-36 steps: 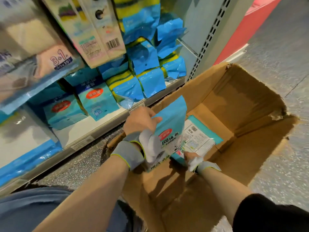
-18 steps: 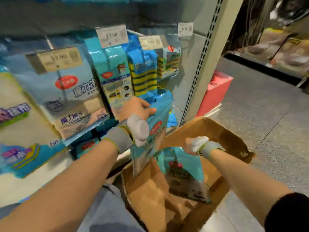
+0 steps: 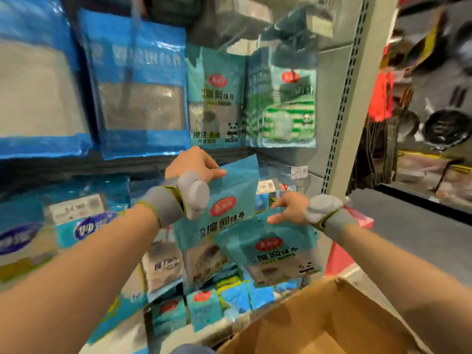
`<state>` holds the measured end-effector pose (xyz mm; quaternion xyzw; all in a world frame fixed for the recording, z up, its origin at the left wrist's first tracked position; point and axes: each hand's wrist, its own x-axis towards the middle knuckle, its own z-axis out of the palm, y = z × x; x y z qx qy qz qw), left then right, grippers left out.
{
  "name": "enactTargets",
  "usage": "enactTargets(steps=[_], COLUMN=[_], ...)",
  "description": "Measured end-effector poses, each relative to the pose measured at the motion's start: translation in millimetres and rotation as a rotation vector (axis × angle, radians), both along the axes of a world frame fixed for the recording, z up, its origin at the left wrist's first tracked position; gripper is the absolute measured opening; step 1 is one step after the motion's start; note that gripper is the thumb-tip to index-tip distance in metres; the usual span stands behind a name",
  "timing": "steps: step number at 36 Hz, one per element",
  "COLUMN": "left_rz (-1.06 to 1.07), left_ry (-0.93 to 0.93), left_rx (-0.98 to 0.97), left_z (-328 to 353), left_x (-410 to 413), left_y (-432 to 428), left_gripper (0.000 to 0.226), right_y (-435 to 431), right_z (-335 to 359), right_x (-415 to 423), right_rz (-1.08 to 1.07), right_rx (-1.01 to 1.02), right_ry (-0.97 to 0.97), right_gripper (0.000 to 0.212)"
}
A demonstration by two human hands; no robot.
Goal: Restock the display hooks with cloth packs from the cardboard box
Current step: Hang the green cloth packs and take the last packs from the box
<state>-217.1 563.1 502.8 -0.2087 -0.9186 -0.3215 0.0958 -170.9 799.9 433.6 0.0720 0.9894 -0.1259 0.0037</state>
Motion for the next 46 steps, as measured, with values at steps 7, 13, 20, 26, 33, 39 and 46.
enactTargets(steps=[7,13,20,26,33,39,46], left_rz=[0.144,0.175,0.218,0.214,0.157,0.093,0.050], left_ry=[0.057,0.047,0.076,0.105,0.094,0.128,0.168], left_rx=[-0.017,-0.025,-0.038,-0.046,-0.006,0.012,0.030], left_z=[56.6,82.6,114.8,137.2,159.1,170.5,173.9], left_x=[-12.0,-29.9,-53.9,-76.1,-96.6,-110.9,-118.4], left_y=[-46.7,-67.2,-73.6,-68.9,-59.6,-50.6,-49.3], left_gripper=[0.023,0.019,0.018,0.017,0.025,0.017,0.022], right_y=[-26.1,-25.8,-41.7,-41.2,-38.6,-41.9,-44.7], right_z=[105.8,167.1,228.7,256.8,272.9,279.0,283.8], right_x=[-23.4,-54.3,-78.3,-107.9,-135.9,-151.5,-167.7], right_rz=[-0.053,-0.115,-0.100,-0.244,-0.337,-0.337,-0.403], right_rx=[0.261,0.102,-0.053,0.022,-0.151,-0.313,-0.434], right_ry=[0.242,0.421,0.595,0.645,0.901,1.077,1.032], right_gripper=[0.029,0.031,0.029,0.027,0.035,0.030,0.031])
